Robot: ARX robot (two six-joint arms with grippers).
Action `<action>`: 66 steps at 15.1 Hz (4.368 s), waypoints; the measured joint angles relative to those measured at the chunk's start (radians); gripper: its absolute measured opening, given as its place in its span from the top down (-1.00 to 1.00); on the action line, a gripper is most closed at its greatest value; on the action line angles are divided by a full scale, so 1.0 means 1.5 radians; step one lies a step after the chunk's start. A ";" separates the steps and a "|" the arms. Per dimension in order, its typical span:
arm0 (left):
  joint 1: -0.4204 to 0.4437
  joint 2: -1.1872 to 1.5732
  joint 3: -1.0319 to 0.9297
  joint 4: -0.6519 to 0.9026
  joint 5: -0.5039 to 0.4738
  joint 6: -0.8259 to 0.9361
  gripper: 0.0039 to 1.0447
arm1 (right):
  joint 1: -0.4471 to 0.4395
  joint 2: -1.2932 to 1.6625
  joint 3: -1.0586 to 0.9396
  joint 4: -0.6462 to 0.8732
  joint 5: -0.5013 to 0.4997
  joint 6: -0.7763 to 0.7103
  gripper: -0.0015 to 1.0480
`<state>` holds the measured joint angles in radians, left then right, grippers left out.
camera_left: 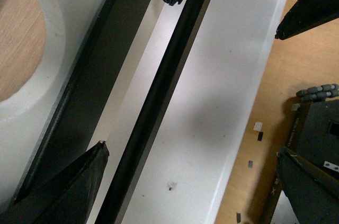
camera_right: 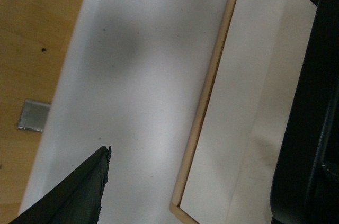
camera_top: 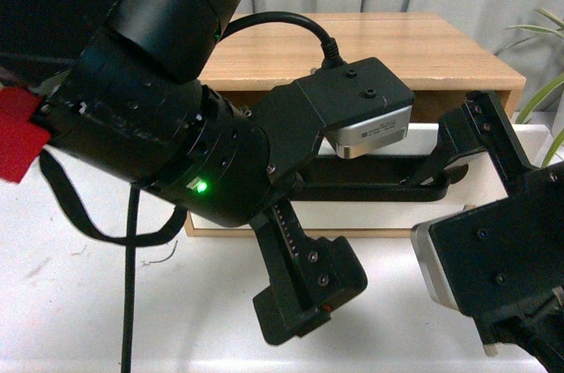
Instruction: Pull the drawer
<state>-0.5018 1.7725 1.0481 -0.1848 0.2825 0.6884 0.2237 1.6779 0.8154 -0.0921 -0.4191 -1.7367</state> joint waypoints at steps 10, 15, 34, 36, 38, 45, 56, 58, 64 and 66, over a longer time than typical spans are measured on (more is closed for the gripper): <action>-0.002 -0.144 -0.121 0.004 0.018 -0.046 -0.87 | 0.012 -0.153 -0.077 -0.118 0.002 0.010 -0.88; 0.052 -0.262 -0.126 0.022 0.040 -0.106 -0.87 | -0.034 -0.226 -0.036 -0.197 -0.062 0.005 -0.88; 0.339 -0.901 -0.693 0.396 -0.182 -0.468 0.97 | -0.231 -0.794 -0.496 0.338 0.195 1.148 0.96; 0.330 -0.933 -0.693 0.376 -0.182 -0.466 0.97 | -0.205 -0.820 -0.504 0.315 0.234 1.148 0.96; 0.335 -0.964 -0.693 0.340 -0.188 -0.466 0.97 | -0.144 -0.855 -0.514 0.294 0.269 1.150 0.96; 0.335 -1.039 -0.693 0.266 -0.188 -0.466 0.97 | -0.149 -0.934 -0.537 0.250 0.279 1.151 0.96; 0.335 -1.175 -0.692 0.121 -0.189 -0.466 0.97 | -0.149 -1.116 -0.536 0.059 0.279 1.151 0.96; 0.335 -1.175 -0.692 0.121 -0.189 -0.466 0.97 | -0.149 -1.116 -0.536 0.059 0.279 1.151 0.96; 0.335 -1.175 -0.692 0.121 -0.189 -0.466 0.91 | -0.149 -1.116 -0.536 0.059 0.279 1.150 0.96; 0.335 -1.175 -0.692 0.121 -0.189 -0.466 0.43 | -0.149 -1.116 -0.536 0.059 0.279 1.151 0.46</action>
<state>0.0006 0.0093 0.0101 -0.0032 -0.0006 -0.0109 -0.0002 0.0036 0.0109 -0.0036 0.0002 -0.0105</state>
